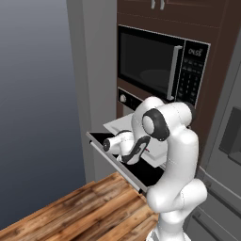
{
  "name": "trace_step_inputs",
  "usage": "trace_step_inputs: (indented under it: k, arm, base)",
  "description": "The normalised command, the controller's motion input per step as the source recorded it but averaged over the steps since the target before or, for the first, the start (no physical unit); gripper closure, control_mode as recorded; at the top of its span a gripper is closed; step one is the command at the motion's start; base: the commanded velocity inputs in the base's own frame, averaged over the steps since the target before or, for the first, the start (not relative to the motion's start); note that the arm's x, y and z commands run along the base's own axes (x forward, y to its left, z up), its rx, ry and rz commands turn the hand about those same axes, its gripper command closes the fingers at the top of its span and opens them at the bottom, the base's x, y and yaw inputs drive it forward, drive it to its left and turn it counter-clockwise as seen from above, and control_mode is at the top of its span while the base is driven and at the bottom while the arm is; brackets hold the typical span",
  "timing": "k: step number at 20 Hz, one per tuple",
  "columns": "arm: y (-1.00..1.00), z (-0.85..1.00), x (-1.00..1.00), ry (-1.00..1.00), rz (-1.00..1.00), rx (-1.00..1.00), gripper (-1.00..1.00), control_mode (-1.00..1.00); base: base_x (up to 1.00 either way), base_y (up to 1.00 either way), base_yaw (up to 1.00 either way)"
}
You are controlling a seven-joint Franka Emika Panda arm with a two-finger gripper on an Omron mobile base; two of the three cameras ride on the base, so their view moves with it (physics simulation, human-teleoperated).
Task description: Place the fish on the top rack of the oven, and slide the tray back inside. Close the oven door.
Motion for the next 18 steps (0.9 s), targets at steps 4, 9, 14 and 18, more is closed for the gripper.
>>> trace_step_inputs:
  k: [4, 9, 14, 18]
  arm:
    - [0.00, -0.36, 0.33, 0.00, 0.00, -0.01, -1.00, -1.00]
    - [0.00, -0.35, 0.36, 0.00, 0.00, 0.00, -1.00, -1.00]
    - [-0.04, -0.23, 0.31, 0.00, 0.00, -0.01, -1.00, -1.00]
    - [-0.14, -0.23, 0.28, 0.00, 0.00, -0.02, -1.00, -1.00]
  base:
    - [0.00, 0.00, 0.00]
    - [0.00, 0.00, 0.00]
    - [0.00, 0.00, 0.00]
    - [0.00, 0.00, 0.00]
